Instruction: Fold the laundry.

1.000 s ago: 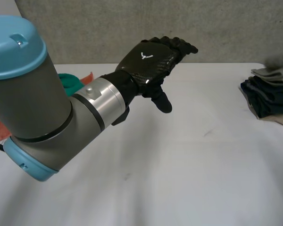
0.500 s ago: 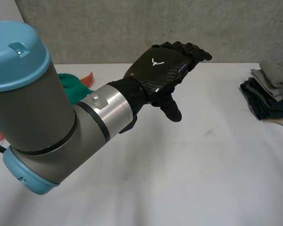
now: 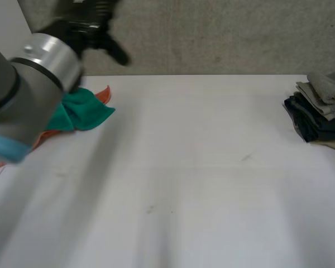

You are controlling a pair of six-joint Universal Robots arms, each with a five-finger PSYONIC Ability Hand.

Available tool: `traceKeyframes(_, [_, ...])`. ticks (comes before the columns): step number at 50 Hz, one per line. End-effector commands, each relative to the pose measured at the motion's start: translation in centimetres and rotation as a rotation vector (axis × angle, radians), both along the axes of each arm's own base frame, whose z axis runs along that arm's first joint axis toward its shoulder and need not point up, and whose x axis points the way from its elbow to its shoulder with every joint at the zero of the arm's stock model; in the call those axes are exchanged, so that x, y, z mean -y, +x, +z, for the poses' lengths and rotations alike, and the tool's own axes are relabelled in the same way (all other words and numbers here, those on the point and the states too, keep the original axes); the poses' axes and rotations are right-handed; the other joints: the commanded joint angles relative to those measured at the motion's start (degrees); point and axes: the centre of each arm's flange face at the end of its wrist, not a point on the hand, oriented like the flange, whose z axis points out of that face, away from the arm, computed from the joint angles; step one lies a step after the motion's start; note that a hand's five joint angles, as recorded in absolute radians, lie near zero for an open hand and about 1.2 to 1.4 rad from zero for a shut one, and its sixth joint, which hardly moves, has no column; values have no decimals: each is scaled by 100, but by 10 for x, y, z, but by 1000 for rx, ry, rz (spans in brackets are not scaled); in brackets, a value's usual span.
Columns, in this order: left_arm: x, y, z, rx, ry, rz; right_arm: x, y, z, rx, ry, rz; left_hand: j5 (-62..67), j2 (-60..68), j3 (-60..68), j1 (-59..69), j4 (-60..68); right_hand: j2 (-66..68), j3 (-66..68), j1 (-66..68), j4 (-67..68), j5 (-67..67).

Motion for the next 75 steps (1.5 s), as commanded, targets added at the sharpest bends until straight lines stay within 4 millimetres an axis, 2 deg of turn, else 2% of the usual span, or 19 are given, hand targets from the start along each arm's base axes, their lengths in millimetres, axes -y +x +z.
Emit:
traceKeyframes(1, [121, 82, -70, 255, -4, 371, -77, 118, -57, -32, 84, 426, -161, -14, -42, 41, -14, -227, -202, -336, -204, -249])
traceKeyframes(7, [190, 140, -150, 430, 72, 510, -113, 139, -118, -33, 374, 466, -27, 121, 92, 175, 120, -227, -202, -336, -204, -249])
traceKeyframes(10, [213, 158, -181, 444, 106, 524, -122, 139, -149, -49, 528, 458, 108, 255, 226, 309, 254, -227, -202, -336, -204, -249])
traceKeyframes(13, [227, 159, -208, 447, 117, 471, -128, 139, -169, -73, 618, 448, 527, 674, 645, 729, 673, -227, -202, -336, -204, -249])
traceKeyframes(18, [238, 158, -232, 441, 122, 428, -132, 136, -178, -108, 650, 426, 1686, 1833, 1804, 1887, 1832, -227, -202, -336, -204, -249])
traceKeyframes(22, [243, 160, -242, 439, 127, 425, -133, 134, -179, -110, 656, 423, 3840, 3987, 3958, 4042, 3986, -227, -202, -336, -204, -249])
traceKeyframes(25, [241, 158, -245, 442, 133, 419, -132, 134, -180, -108, 658, 424, 6706, 6853, 6825, 6908, 6853, -227, -202, -336, -204, -249])
traceKeyframes(29, [232, 147, -240, 438, 147, 405, -132, 133, -180, -105, 659, 416, 6717, 6864, 6835, 6919, 6863, -227, -202, -336, -204, -249])
traceKeyframes(32, [215, 133, -194, 400, 99, 384, -131, 132, -181, -104, 661, 405, 6717, 6864, 6835, 6919, 6863, -227, -202, -336, -204, -249])
traceKeyframes(34, [192, 118, -144, 288, 56, 348, -130, 131, -180, -100, 660, 385, 6717, 6864, 6835, 6919, 6863, -227, -202, -336, -204, -249])
traceKeyframes(35, [188, 115, -138, 268, 52, 340, -130, 129, -180, -99, 659, 371, 6717, 6864, 6835, 6919, 6863, -227, -202, -336, -204, -249])
traceKeyframes(42, [95, 61, -30, -80, -1, 110, -128, 128, -177, -93, 652, 353, 6717, 6864, 6835, 6919, 6863, -227, -202, -336, -204, -249])
traceKeyframes(46, [55, 46, -4, -176, -8, 16, -127, 127, -176, -90, 650, 345, 6717, 6864, 6835, 6919, 6863, -227, -202, -336, -204, -249])
traceKeyframes(53, [24, 16, -9, -201, 52, -87, -128, 125, -167, -86, 629, 329, 6717, 6864, 6835, 6919, 6863, -227, -202, -336, -204, -249])
traceKeyframes(57, [7, -13, -48, -151, 199, -155, -129, 125, -164, -87, 620, 327, 6717, 6864, 6835, 6919, 6863, -227, -202, -336, -204, -249])
traceKeyframes(62, [1, -24, -76, -113, 300, -163, -131, 127, -165, -83, 629, 333, 6717, 6864, 6835, 6919, 6863, -227, -202, -336, -204, -249])
traceKeyframes(66, [-6, -24, -77, -103, 323, -168, -132, 128, -162, -25, 682, 322, 6717, 6864, 6835, 6919, 6863, -227, -202, -336, -204, -249])
traceKeyframes(70, [-17, -22, -59, -111, 286, -180, -126, 145, -141, 292, 824, 384, 6717, 6864, 6835, 6919, 6863, -227, -202, -336, -204, -249])
traceKeyframes(75, [-37, -17, -35, -129, 232, -201, -118, 175, -149, 640, 1059, 502, 6717, 6864, 6835, 6919, 6863, -227, -202, -336, -204, -249])
